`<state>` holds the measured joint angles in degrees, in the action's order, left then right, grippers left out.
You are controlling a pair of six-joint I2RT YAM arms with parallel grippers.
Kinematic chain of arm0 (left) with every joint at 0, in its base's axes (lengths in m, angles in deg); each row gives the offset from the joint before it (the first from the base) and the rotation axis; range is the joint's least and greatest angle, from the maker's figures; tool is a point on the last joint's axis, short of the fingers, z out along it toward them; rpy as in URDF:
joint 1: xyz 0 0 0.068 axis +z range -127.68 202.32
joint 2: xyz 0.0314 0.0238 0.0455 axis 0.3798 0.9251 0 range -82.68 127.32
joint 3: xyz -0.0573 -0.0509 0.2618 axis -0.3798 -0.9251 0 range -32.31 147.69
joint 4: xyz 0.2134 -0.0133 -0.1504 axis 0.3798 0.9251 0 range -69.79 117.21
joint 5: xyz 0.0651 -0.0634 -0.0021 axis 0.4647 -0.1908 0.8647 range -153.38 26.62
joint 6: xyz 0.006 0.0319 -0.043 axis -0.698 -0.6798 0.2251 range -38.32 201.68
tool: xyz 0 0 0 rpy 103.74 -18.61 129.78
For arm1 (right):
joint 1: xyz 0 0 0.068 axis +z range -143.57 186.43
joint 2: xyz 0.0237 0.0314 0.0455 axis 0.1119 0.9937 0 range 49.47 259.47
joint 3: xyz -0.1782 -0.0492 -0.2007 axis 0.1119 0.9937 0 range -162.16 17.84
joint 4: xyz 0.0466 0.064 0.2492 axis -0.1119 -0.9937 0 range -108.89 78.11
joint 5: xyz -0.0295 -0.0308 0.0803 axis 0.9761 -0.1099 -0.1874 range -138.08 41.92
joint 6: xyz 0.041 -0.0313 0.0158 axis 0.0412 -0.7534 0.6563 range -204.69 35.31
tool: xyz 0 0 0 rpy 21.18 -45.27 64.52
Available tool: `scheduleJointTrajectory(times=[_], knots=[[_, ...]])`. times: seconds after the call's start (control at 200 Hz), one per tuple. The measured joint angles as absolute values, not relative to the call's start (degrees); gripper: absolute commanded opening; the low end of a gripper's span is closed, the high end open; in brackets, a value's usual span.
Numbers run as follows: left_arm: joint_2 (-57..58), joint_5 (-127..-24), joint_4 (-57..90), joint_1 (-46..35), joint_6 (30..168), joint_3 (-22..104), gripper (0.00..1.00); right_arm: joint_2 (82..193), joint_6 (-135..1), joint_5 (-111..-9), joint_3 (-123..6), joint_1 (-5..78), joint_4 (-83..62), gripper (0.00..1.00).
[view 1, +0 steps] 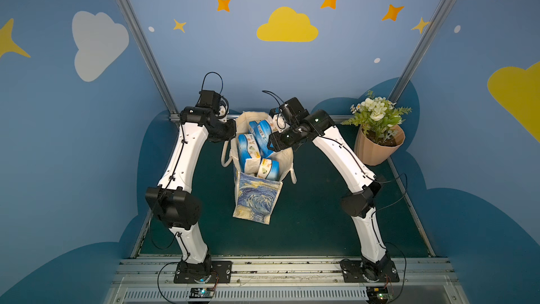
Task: Put tissues into the canvas bag
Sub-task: Place the pack of facial tissues in the canvas bag.
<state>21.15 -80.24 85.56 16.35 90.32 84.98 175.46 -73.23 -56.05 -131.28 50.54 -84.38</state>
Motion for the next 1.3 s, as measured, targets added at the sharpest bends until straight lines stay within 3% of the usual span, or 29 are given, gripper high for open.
scheduleJointTrajectory(times=[0.511,0.746,1.097,1.232,1.302], knots=[[21.15,-80.57,86.21,16.3,90.5,84.98,0.04,172.32,-77.27,-52.66,-124.73,55.05,-92.08,0.55],[21.15,-80.63,85.97,16.32,90.52,84.98,0.04,177.93,-77.38,-50.34,-133.93,55.02,-97.67,0.53],[21.15,-80.79,86.12,16.26,90.52,84.98,0.04,173.91,-78.58,-49.86,-124.31,55.57,-96.34,0.54],[21.15,-80.81,86.12,16.21,90.52,84.98,0.04,173.32,-78.54,-49.38,-122.43,55.57,-97.39,0.6],[21.15,-80.76,86.04,16.21,90.52,84.98,0.04,174.48,-78.47,-49.4,-123.22,55.59,-99.7,0.73]])
